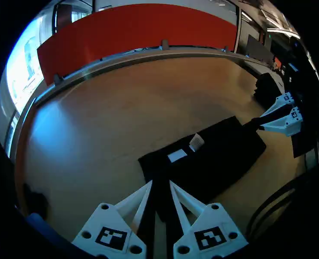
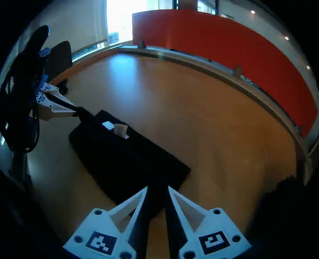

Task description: Fold towel

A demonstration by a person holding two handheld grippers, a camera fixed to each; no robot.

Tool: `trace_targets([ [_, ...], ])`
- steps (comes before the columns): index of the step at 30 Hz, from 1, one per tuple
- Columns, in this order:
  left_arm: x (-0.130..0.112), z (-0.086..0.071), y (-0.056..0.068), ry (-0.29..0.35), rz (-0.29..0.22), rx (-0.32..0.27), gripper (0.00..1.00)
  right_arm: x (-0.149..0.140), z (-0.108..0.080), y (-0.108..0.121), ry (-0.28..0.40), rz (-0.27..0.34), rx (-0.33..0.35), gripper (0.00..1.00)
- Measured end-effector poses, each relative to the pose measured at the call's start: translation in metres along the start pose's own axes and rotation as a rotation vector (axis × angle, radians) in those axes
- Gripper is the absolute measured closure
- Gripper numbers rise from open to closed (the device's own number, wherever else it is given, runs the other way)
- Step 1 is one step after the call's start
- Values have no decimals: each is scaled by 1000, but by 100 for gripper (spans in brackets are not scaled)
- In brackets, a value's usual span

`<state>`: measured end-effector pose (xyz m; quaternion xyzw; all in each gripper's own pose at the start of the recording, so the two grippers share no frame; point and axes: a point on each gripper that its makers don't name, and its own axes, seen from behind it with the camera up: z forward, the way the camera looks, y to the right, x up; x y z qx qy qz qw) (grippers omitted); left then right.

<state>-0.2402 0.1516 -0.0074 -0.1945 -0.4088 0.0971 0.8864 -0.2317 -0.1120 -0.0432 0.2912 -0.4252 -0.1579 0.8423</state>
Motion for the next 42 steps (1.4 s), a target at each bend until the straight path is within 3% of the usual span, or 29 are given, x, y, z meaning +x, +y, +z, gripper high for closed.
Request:
trace_targets([
  [7,-4,15,-5,-14,13,17,86,-3,12,7,-13,2,-9,74],
  [13,-9,23,-13,-28,11,42,76,-6,20,17,-27,-10,-42,59],
  [18,-11,28,-20,-33,9,62,70,-9,25,23,-37,-16,-61,55],
  [25,-8,33,-29,-33,21,90,59,-8,31,32,-31,-2,-88,39],
  [31,-4,33,-34,-25,16,97,37,-3,34,42,-19,10,-119,34],
  [33,-3,33,-36,-24,11,97,35,-1,35,45,-12,15,-128,33],
  [39,3,28,-45,-4,-3,117,4,5,33,52,8,17,-150,21],
  [42,6,26,-51,5,-4,136,4,6,33,54,12,14,-156,19],
])
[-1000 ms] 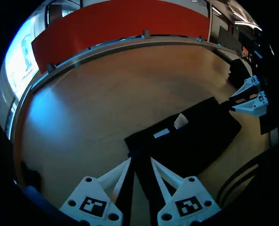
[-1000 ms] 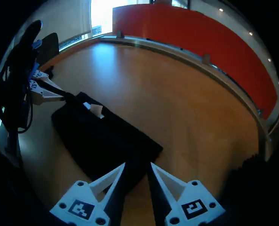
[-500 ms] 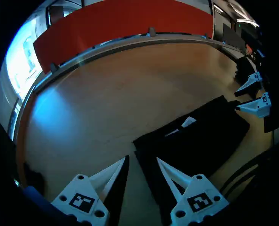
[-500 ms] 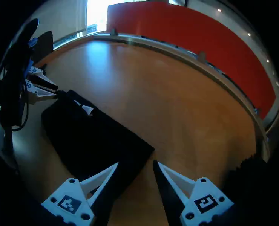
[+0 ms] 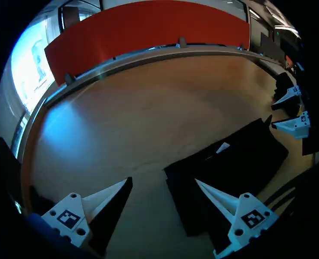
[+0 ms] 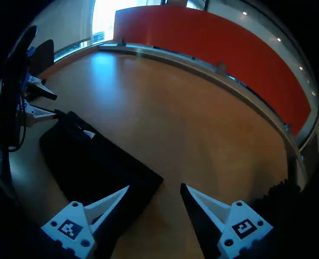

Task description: Fold towel

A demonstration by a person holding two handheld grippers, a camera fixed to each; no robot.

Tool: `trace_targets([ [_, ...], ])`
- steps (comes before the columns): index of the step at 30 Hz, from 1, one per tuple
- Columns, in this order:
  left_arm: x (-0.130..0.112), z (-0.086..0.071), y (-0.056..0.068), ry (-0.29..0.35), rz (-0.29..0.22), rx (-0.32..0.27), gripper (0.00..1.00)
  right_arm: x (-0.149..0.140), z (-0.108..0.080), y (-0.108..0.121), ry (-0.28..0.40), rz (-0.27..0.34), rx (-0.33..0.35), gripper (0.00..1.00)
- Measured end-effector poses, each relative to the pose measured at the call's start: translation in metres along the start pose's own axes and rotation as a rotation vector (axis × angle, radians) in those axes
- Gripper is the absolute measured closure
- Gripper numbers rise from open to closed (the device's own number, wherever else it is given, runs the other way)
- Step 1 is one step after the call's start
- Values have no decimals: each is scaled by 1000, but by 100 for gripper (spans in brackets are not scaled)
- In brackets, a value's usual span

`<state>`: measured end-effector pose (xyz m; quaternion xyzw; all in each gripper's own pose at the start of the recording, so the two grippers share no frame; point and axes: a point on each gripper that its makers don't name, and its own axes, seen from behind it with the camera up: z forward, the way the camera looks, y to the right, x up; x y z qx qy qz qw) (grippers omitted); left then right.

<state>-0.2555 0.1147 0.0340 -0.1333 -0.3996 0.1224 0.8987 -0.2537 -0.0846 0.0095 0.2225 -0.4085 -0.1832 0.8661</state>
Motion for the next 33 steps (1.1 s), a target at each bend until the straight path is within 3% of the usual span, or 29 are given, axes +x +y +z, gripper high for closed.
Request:
trace_targets([
  [5,4,-3,-6,12,1,19,4,2,-1,3,8,0,-12,18],
  [11,6,-8,-6,19,-6,17,4,5,-8,-1,26,12,-2,4],
  [17,0,-15,-3,19,-21,10,4,2,-19,-8,39,27,5,4],
  [33,-45,-50,9,-6,-116,-4,4,-29,-58,-35,49,61,11,4],
])
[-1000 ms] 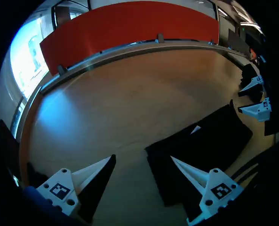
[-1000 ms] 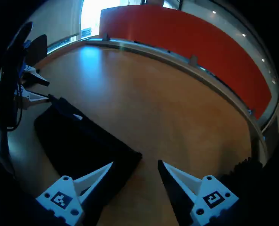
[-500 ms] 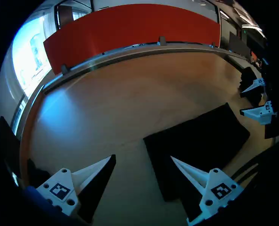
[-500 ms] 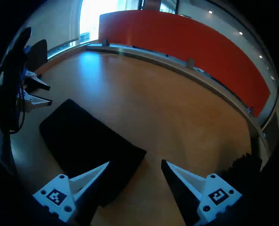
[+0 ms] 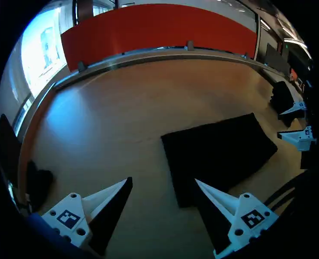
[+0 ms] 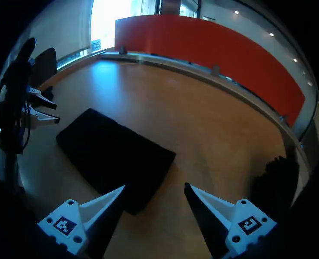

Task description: Fold towel

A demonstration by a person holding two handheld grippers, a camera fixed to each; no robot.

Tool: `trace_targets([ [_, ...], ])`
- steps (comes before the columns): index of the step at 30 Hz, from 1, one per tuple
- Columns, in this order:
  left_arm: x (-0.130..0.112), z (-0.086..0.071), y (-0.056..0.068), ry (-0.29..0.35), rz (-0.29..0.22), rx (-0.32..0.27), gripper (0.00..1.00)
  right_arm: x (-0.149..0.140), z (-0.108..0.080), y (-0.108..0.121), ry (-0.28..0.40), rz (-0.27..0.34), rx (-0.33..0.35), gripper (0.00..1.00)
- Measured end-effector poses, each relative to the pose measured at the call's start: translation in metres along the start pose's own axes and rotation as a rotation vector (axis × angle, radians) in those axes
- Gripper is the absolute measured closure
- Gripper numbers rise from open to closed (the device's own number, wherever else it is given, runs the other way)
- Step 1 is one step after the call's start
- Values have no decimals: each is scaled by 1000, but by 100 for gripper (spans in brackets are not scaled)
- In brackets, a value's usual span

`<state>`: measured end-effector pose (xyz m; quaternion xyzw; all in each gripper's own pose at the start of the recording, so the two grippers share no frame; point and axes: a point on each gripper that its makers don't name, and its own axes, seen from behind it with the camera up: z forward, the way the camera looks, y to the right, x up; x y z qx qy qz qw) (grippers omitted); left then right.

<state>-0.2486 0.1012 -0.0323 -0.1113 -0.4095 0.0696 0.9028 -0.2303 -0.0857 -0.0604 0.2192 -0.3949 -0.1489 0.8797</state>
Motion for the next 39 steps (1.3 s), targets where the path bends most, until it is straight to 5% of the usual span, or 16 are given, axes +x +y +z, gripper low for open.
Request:
trace_targets([
  [14,-18,-16,2,4,-48,9,4,-12,-8,-11,-6,-22,30,4],
  [30,-46,-50,-20,7,-144,69,4,-6,3,-21,-19,-122,115,4],
  [39,-63,-66,-31,-7,-187,99,4,-27,9,-25,-71,-146,152,11],
])
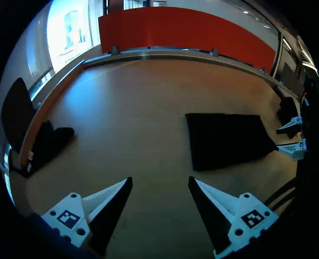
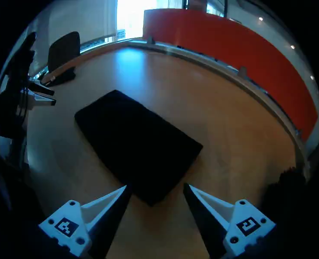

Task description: Fold towel

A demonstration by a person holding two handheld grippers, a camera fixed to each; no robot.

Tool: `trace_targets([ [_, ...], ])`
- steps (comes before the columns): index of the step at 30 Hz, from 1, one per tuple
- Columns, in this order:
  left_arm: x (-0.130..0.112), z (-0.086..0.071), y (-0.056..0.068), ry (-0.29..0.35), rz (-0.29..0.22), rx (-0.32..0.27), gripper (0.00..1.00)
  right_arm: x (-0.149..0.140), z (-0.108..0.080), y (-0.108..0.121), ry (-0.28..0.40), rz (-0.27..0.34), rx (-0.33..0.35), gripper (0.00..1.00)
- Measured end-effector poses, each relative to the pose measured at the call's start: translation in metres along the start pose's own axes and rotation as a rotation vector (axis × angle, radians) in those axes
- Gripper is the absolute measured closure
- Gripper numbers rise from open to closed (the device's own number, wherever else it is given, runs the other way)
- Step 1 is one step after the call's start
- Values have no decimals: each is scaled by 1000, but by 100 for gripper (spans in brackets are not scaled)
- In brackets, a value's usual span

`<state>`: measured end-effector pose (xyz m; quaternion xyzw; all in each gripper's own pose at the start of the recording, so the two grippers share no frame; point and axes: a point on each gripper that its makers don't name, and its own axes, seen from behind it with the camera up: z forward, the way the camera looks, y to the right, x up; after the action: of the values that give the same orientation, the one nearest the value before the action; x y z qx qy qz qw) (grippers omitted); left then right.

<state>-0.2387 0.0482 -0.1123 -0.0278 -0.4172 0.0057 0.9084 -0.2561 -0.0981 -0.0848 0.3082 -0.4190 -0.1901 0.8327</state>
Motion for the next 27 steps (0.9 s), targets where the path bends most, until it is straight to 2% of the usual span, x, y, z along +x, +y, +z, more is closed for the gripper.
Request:
trace_targets([
  [8,-7,-7,-3,-5,-23,11,4,-22,4,-6,-43,-17,36,26],
  [18,-11,-10,-1,-10,-26,7,4,-26,6,-8,-52,-35,71,52],
  [22,-12,-10,0,-11,-25,7,4,-27,7,-8,-55,-34,80,55],
  [25,-12,-10,-1,-12,-26,7,4,-28,8,-7,-55,-30,79,66],
  [27,-13,-11,-1,-12,-26,8,4,-28,8,-7,-55,-25,78,67],
])
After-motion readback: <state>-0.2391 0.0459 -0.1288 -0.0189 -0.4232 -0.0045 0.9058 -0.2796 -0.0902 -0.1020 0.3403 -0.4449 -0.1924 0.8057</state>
